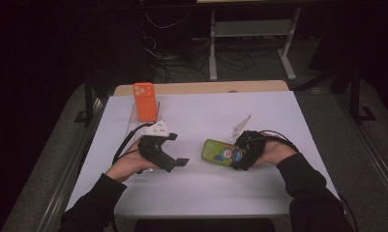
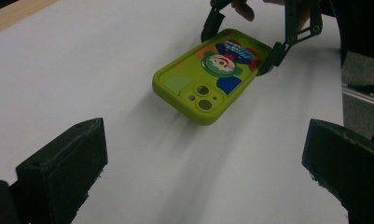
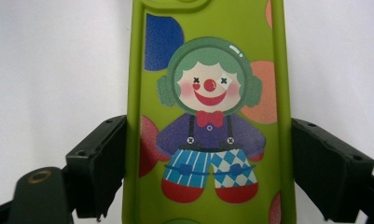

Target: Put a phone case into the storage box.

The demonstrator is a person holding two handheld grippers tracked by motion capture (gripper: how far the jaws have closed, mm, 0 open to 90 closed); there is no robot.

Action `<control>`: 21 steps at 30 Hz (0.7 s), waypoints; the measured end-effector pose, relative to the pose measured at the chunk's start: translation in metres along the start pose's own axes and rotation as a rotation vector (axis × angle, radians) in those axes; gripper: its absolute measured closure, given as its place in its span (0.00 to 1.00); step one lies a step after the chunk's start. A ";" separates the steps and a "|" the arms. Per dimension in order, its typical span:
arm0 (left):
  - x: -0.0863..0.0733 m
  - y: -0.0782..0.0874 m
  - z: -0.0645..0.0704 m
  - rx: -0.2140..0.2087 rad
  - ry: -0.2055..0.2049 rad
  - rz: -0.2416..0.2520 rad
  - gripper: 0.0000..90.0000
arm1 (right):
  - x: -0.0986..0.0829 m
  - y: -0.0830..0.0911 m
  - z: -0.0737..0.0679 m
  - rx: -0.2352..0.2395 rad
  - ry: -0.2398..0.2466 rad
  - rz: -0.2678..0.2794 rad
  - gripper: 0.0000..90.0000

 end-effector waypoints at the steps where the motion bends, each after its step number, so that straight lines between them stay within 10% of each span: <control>1: 0.002 -0.001 0.000 -0.005 -0.008 -0.001 0.00 | 0.001 0.001 -0.001 0.002 0.010 -0.003 0.17; 21: 0.025 -0.019 -0.004 -0.142 -0.189 -0.139 0.00 | 0.038 0.002 -0.024 0.078 0.143 -0.030 0.17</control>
Point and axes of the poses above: each handheld gripper's, and its own axes: y roughly backward along the jaws, x roughly out of its top, z roughly to its right, the point moved 6 cm from there along -y, roughly forward along the jaws, and after that the axes turned 9 degrees about -y, right-handed, at the moved point
